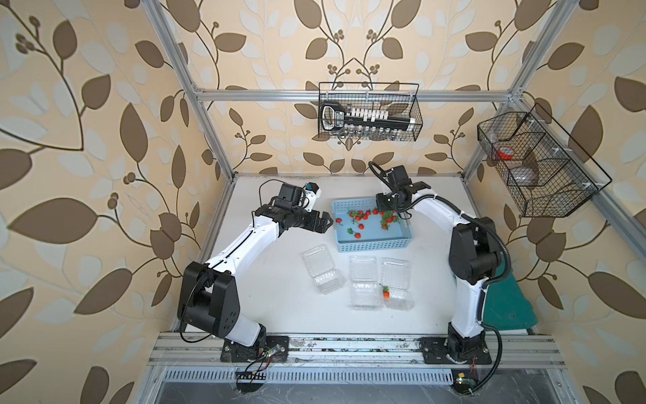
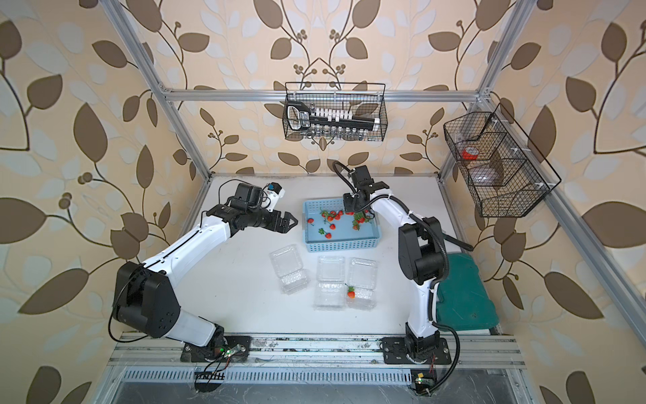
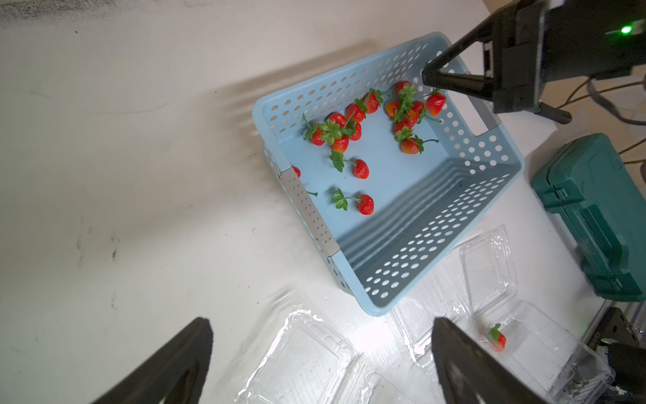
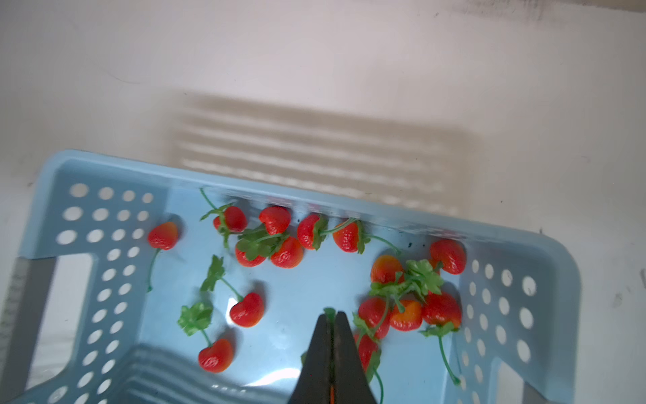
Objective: Pack strawberries into containers
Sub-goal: Pick up the strawberry from the basket, then place the strawberry in the packing box.
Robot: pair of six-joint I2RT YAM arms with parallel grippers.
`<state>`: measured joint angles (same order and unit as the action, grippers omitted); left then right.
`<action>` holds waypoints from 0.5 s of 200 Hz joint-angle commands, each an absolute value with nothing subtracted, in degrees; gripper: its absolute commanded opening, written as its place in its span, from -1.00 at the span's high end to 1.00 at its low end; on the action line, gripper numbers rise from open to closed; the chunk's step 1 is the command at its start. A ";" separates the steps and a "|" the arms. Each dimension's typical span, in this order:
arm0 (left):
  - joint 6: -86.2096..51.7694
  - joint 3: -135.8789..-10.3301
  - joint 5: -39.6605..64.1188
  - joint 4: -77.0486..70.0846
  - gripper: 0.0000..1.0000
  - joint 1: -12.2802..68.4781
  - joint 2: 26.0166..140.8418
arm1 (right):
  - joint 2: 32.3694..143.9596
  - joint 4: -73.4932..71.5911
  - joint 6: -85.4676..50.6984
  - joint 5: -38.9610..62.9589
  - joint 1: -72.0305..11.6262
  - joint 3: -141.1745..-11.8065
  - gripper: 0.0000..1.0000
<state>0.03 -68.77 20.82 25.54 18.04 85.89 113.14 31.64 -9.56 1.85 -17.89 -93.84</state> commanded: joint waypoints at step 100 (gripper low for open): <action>0.78 -71.49 21.97 25.84 -0.98 18.46 85.33 | 70.57 35.75 -24.12 6.31 -30.53 -48.15 1.00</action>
<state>0.01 -68.95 20.91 25.56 18.04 85.89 73.03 33.08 -19.16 4.67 -28.18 -53.36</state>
